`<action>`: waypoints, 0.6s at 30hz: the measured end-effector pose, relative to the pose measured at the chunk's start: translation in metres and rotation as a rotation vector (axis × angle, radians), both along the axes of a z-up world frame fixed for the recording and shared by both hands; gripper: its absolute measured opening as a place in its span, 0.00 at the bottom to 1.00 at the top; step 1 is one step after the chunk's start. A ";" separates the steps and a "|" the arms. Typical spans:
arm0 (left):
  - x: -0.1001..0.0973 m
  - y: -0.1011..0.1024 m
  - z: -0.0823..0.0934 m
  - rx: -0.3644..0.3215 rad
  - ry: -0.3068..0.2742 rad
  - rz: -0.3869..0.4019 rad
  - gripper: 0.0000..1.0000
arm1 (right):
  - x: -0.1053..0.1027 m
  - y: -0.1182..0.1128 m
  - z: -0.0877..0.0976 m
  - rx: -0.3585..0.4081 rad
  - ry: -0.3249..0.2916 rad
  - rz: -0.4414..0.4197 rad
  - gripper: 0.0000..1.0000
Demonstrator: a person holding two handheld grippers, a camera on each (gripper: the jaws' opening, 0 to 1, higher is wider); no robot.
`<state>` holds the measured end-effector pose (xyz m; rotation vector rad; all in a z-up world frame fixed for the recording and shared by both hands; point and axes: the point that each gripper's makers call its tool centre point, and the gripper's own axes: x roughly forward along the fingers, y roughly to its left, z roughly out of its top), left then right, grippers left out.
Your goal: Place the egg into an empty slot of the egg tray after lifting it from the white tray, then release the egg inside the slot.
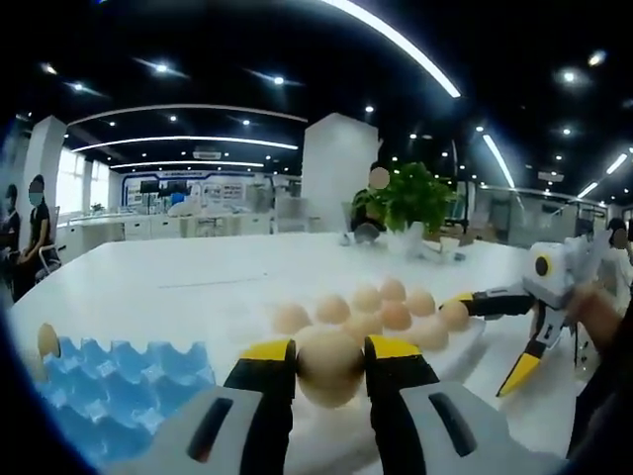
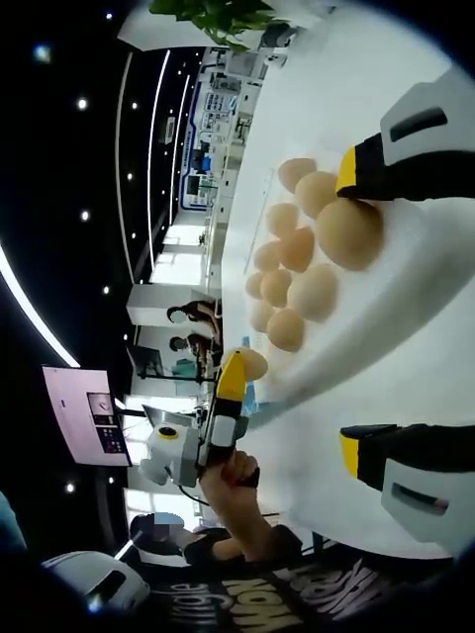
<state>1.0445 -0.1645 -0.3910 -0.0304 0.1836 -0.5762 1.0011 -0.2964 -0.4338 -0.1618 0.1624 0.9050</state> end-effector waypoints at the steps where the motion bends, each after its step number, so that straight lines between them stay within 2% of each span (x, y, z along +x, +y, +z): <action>1: 0.000 0.001 0.000 -0.001 0.000 0.003 0.28 | 0.000 0.000 0.000 0.000 0.000 0.000 0.98; 18: 0.007 0.029 0.006 0.009 -0.015 0.064 0.28 | 0.000 0.001 -0.001 -0.004 0.000 0.001 0.98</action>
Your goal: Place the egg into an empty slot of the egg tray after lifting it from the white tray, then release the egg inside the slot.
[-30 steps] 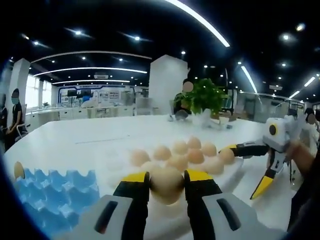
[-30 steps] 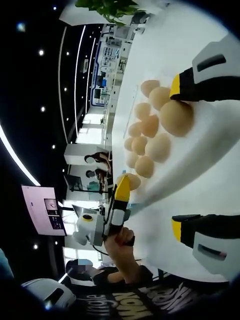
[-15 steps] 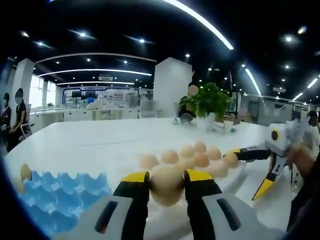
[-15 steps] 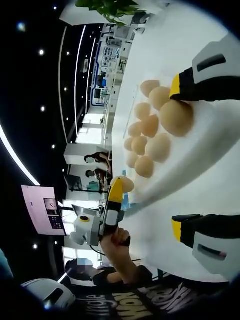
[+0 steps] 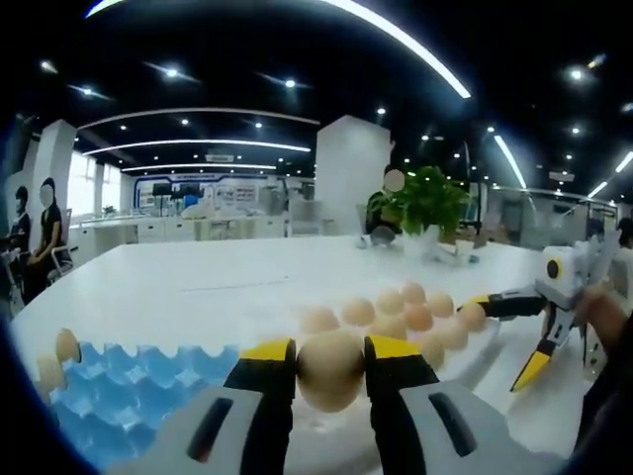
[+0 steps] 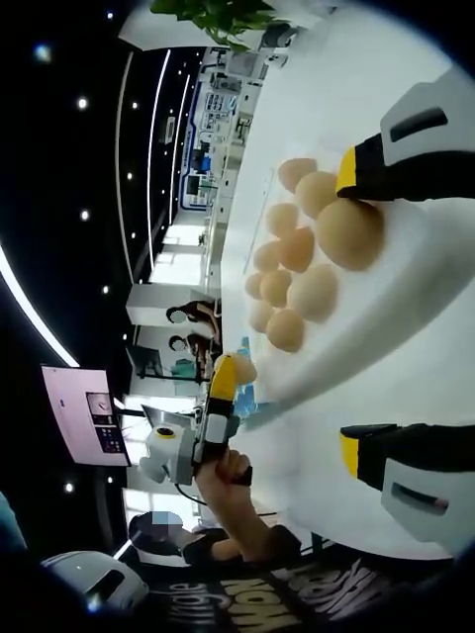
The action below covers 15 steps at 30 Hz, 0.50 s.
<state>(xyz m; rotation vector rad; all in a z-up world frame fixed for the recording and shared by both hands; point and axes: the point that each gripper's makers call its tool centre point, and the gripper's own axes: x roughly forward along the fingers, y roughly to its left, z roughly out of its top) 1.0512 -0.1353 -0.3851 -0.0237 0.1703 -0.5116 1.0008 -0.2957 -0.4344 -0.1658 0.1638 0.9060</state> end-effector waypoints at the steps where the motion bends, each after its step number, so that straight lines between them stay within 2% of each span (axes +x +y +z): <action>1: 0.000 0.001 0.000 0.001 -0.001 0.003 0.28 | 0.000 0.000 0.000 0.000 0.000 0.000 0.98; 15: 0.004 0.028 -0.001 0.019 0.000 0.064 0.28 | 0.001 0.001 -0.001 -0.007 0.000 0.004 0.98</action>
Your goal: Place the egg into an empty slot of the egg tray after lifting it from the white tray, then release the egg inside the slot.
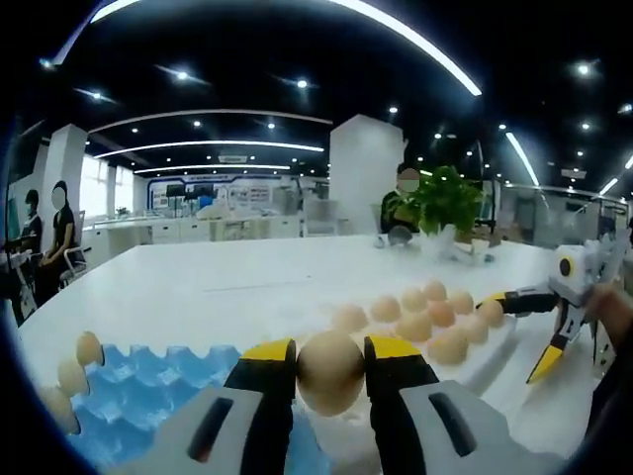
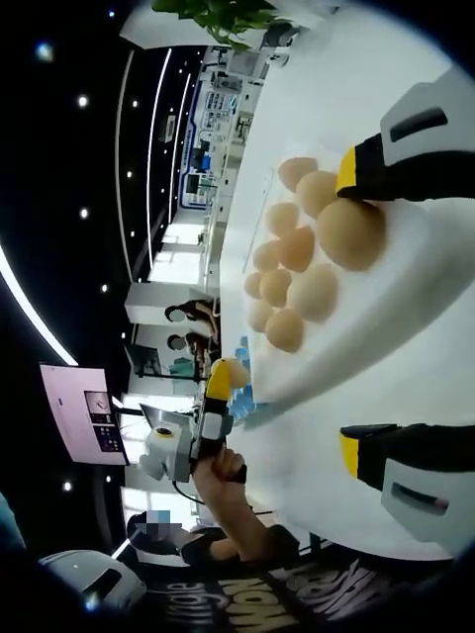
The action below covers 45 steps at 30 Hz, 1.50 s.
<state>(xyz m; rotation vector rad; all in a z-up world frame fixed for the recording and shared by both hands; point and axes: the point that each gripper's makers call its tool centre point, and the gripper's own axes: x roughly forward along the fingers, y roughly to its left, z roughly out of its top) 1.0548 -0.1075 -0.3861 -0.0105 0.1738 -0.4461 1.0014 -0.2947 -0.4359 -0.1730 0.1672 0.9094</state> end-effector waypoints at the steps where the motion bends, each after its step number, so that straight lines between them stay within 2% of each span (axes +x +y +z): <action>1: 0.000 0.003 0.000 -0.001 0.001 0.007 0.28 | 0.000 0.000 0.000 -0.002 -0.001 0.000 0.98; 24: 0.001 0.048 0.003 0.017 -0.008 0.108 0.27 | 0.002 0.001 -0.001 -0.012 -0.004 -0.004 0.98; 45: 0.000 0.097 -0.005 0.052 0.003 0.202 0.27 | 0.002 0.000 -0.001 -0.017 -0.008 -0.005 0.98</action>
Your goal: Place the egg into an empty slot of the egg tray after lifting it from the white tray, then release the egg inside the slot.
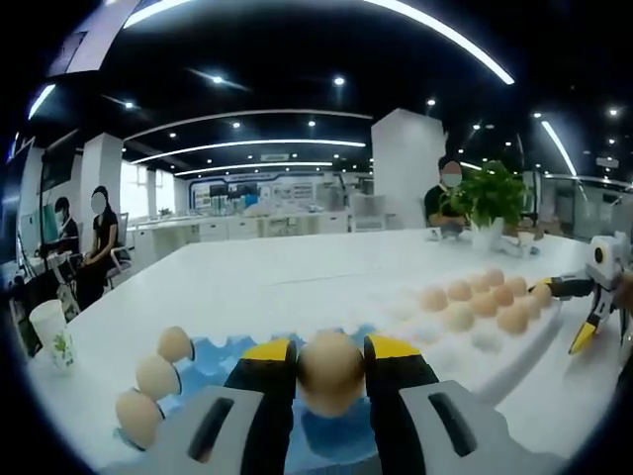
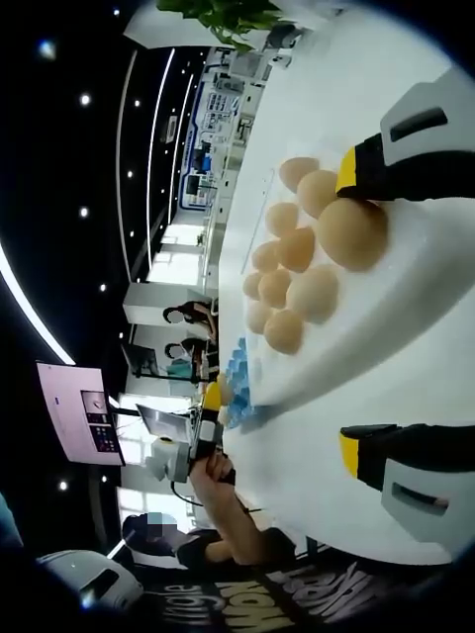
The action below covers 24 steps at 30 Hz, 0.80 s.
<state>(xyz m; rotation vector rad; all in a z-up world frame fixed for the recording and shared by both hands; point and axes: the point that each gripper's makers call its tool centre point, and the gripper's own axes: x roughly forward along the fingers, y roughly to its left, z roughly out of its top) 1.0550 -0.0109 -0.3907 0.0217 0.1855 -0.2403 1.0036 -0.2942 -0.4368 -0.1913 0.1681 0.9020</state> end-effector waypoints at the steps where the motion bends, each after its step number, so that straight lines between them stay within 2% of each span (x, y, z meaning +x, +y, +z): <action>1: 0.000 0.002 0.000 -0.001 0.001 0.005 0.27 | 0.000 0.000 0.000 0.000 0.000 0.000 0.98; 24: -0.005 0.034 0.006 0.011 -0.012 0.078 0.27 | 0.002 0.002 -0.001 -0.014 -0.007 -0.003 0.98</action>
